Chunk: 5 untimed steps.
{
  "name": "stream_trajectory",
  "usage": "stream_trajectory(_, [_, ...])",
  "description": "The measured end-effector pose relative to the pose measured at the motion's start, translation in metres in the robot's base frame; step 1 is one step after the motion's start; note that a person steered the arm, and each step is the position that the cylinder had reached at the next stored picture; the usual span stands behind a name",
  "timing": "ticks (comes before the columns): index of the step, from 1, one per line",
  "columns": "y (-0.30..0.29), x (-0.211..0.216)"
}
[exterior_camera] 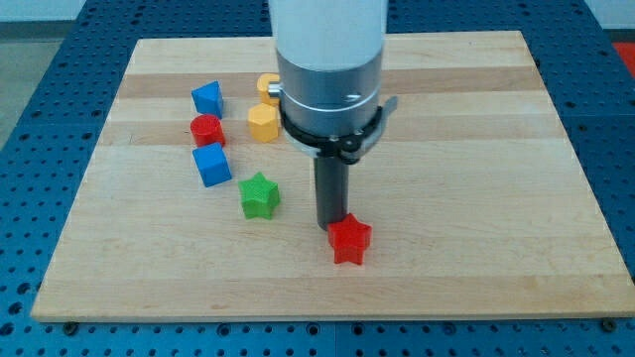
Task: Push the green star to the down
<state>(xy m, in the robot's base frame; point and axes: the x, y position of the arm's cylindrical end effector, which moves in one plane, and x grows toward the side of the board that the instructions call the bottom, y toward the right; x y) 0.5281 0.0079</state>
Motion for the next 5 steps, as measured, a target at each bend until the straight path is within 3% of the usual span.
stream_trajectory(2, [0.025,0.001])
stream_trajectory(4, [-0.02,-0.071])
stream_trajectory(5, [-0.036,-0.081])
